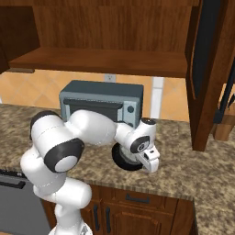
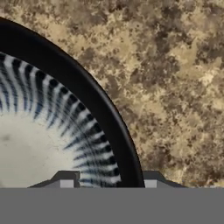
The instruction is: Pick up the bowls on the counter and stack them on top of one another in the open cabinet. Place the smaller bowl on top of the larger bowl.
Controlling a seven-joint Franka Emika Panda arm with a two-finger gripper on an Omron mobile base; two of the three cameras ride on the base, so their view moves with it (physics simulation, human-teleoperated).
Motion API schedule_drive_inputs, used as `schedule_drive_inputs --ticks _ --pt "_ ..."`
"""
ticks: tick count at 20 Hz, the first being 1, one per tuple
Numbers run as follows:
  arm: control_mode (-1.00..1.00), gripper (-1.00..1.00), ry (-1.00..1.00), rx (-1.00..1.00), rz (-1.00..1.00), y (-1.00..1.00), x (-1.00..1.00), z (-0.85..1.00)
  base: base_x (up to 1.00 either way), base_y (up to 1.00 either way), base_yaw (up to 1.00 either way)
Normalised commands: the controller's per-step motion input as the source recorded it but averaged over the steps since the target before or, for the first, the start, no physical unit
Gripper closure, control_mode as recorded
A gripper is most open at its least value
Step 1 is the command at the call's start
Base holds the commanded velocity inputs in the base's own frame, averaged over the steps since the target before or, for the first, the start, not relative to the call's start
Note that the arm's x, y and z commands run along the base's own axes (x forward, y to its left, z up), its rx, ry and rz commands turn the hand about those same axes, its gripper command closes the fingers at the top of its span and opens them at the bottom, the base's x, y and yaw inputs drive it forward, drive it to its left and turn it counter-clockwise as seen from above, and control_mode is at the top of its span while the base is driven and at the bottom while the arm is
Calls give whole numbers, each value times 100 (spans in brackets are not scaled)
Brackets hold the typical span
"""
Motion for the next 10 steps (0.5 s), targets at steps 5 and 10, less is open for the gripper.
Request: schedule_drive_inputs --ticks 5,10 --pt "-100 100 -5 1 0 8 -10 59 0 0 0" --pt "-100 100 -16 1 0 21 -45 100 0 0 0"
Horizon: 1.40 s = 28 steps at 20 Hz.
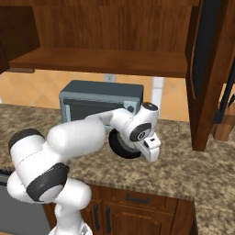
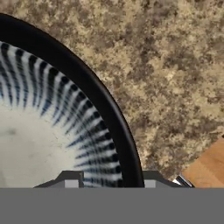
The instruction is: Pick up the bowls on the counter and stack them on top of one another in the open cabinet. Place the smaller bowl on top of the larger bowl.
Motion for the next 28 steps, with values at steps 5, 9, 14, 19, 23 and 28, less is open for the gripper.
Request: schedule_drive_inputs --ticks 5,9,14,19,23,28 --pt "-100 100 -29 0 0 20 -64 100 0 0 0" --pt "-100 100 -41 1 0 41 -25 100 0 0 0" --pt "-100 100 -30 4 0 54 2 100 0 0 0" --pt "-100 100 -13 5 0 35 10 100 0 0 0" --pt "-100 100 -2 9 0 22 32 100 0 0 0" --pt "-100 100 0 15 0 18 79 100 0 0 0"
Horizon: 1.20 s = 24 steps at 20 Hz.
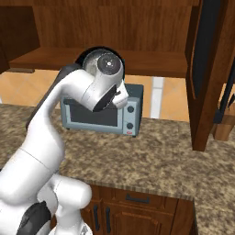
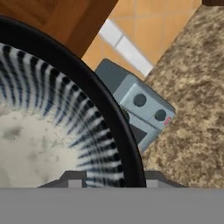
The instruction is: Pick up the bowls on the counter and stack them on top of one another in the open cabinet. Place the smaller bowl on top of the larger bowl.
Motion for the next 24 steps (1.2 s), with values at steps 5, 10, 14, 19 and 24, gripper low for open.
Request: schedule_drive_inputs --ticks 5,10,14,19,24 --pt "-100 100 10 14 -2 21 99 85 0 0 0" --pt "-100 100 9 5 -2 28 99 44 0 0 0" --pt "-100 100 9 0 2 11 37 -47 0 0 0" --pt "-100 100 0 0 1 3 45 -35 0 0 0" --pt "-100 100 -2 0 0 5 79 -3 0 0 0"
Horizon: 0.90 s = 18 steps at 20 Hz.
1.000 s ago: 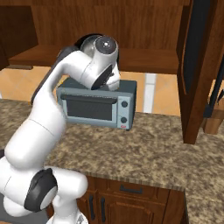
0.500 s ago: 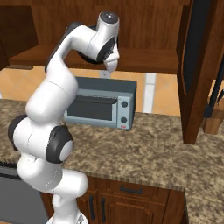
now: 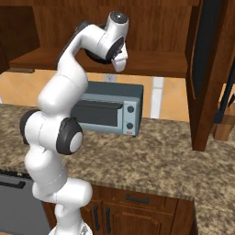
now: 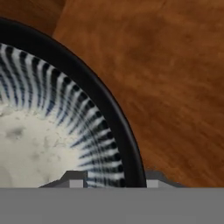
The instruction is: Pick up the bowls on the counter and stack them on top of one another in the open cabinet. Place the smaller bowl on top of the larger bowl.
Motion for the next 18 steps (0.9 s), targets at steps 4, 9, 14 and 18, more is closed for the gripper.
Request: schedule_drive_inputs --ticks 4,9,14,18 --pt "-100 -100 -1 0 -3 2 55 -4 0 0 0" --pt "-100 -100 -7 0 -1 0 4 -2 0 0 0" --pt "-100 -100 -38 1 0 -10 -86 -8 0 0 0" --pt "-100 -100 -50 1 0 -27 -100 -75 0 0 0"
